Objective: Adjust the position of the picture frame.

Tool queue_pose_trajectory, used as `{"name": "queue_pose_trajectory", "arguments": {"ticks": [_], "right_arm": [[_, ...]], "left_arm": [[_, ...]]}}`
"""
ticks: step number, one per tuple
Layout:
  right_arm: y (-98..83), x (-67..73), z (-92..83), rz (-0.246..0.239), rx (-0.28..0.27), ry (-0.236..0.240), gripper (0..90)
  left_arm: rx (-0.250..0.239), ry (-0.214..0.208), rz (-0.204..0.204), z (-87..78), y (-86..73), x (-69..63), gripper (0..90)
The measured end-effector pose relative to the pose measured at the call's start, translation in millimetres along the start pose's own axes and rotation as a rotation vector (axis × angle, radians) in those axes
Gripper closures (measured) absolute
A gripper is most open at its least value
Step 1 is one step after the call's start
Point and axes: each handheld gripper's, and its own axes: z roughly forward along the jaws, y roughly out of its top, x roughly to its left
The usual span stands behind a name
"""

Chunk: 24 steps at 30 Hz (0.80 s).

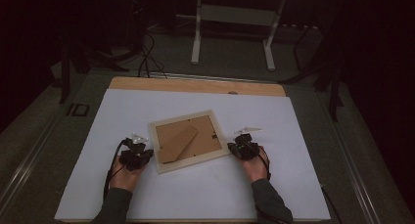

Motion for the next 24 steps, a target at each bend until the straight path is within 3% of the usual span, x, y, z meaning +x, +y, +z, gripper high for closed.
{"name": "queue_pose_trajectory", "arguments": {"ticks": [13, 24], "right_arm": [[-9.4, -1.4, -9.1, -0.004, 0.005, -0.003, 90.0], [-16.4, -1.5, -14.4, 0.019, 0.000, 0.009, 90.0]], "left_arm": [[0.024, -0.043, 0.005, -4.0, -3.6, -9.2, 90.0], [0.033, -0.026, 0.006, -4.5, -3.1, -14.0, 90.0]]}}
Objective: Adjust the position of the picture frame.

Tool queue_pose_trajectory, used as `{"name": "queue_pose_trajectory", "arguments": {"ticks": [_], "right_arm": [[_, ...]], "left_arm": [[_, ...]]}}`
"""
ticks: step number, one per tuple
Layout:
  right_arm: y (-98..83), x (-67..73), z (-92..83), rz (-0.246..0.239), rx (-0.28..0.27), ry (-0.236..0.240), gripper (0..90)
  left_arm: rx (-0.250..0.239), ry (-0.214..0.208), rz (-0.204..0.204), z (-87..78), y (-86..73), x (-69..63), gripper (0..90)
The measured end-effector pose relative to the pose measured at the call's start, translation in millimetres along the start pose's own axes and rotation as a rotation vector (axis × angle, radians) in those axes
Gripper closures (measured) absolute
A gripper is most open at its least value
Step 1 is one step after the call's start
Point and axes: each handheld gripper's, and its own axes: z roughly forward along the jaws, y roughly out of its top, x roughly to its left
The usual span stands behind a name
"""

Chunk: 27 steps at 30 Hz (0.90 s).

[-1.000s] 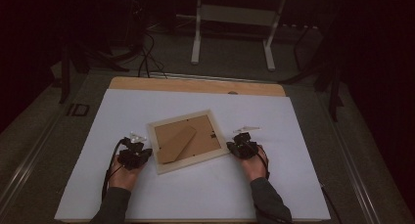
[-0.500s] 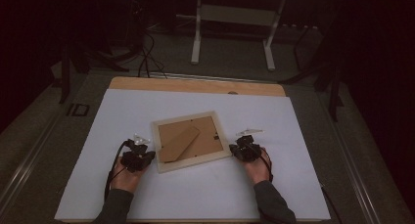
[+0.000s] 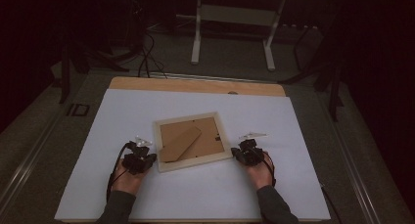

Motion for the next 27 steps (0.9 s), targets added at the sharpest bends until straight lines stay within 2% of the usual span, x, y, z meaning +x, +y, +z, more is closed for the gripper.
{"name": "queue_pose_trajectory", "arguments": {"ticks": [15, 18, 27], "right_arm": [[-9.1, -1.6, -6.6, 0.018, -0.011, 0.011, 90.0], [-14.0, -2.8, -9.2, 0.042, -0.025, 0.019, 90.0], [-18.4, -2.1, -13.6, 0.041, -0.020, 0.020, 90.0]], "left_arm": [[-0.011, 0.023, 0.010, 4.7, 4.3, -4.3, 90.0], [-0.016, 0.028, 0.016, 6.5, 5.9, -5.4, 90.0], [-0.024, 0.025, 0.023, 8.3, 6.8, -6.2, 90.0]]}}
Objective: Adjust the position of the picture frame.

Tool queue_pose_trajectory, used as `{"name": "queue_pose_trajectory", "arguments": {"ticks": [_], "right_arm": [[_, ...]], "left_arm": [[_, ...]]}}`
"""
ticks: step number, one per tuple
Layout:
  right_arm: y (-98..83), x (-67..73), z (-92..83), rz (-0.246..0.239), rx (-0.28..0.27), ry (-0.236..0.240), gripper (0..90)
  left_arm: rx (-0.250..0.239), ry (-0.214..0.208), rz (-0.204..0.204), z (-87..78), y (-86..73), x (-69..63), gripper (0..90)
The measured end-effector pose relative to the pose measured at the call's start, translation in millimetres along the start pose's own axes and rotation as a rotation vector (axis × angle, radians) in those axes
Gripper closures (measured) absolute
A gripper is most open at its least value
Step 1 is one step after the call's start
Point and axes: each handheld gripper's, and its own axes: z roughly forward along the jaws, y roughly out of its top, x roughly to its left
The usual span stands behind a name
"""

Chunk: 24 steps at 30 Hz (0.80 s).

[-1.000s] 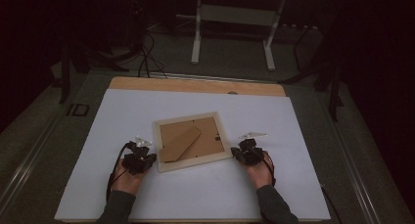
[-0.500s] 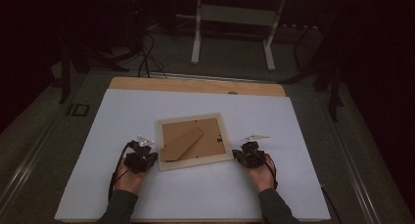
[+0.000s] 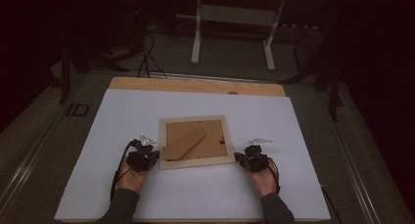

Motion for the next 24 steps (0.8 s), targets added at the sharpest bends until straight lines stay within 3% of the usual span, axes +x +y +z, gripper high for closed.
{"name": "queue_pose_trajectory", "arguments": {"ticks": [24], "right_arm": [[-14.7, 1.0, -10.8, 0.031, -0.011, 0.027, 90.0]], "left_arm": [[-0.005, -0.030, 0.012, -0.8, -1.5, -2.9, 90.0]]}}
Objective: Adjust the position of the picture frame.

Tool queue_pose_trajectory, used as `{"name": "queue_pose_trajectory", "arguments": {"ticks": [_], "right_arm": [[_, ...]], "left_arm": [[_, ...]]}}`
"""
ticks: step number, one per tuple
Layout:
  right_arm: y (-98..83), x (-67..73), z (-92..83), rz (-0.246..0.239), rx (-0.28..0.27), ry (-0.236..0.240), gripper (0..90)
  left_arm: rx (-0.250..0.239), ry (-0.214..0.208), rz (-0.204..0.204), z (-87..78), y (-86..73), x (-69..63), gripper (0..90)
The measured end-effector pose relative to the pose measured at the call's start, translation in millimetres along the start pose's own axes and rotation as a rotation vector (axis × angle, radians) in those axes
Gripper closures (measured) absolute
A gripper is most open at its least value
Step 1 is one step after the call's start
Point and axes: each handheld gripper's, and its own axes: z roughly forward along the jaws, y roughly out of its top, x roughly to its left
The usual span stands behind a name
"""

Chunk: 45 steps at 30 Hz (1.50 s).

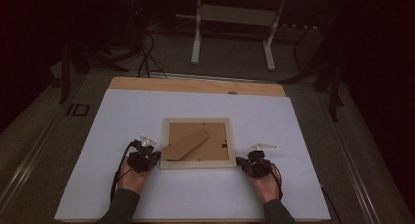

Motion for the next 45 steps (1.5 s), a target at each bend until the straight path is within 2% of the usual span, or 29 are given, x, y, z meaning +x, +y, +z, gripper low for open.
{"name": "queue_pose_trajectory", "arguments": {"ticks": [11, 20, 27, 33, 45], "right_arm": [[-0.5, -4.9, -1.1, 0.007, -0.002, 0.017, 90.0], [0.4, -4.0, -1.5, -0.001, 0.001, -0.005, 90.0], [1.1, -5.8, -1.2, 0.003, 0.003, 0.004, 90.0], [0.8, -4.6, -2.1, 0.006, 0.006, -0.007, 90.0], [0.1, -3.3, -3.4, 0.009, 0.011, -0.017, 90.0]], "left_arm": [[-0.002, -0.019, 0.003, -2.3, -3.7, -3.2, 90.0], [-0.004, -0.027, 0.007, -1.6, -3.4, -2.9, 90.0], [-0.010, -0.043, 0.004, -1.1, -3.8, -1.0, 90.0], [-0.012, -0.030, 0.006, -0.3, -3.2, -2.9, 90.0], [-0.031, -0.041, -0.005, 1.5, -3.4, -1.7, 90.0]]}}
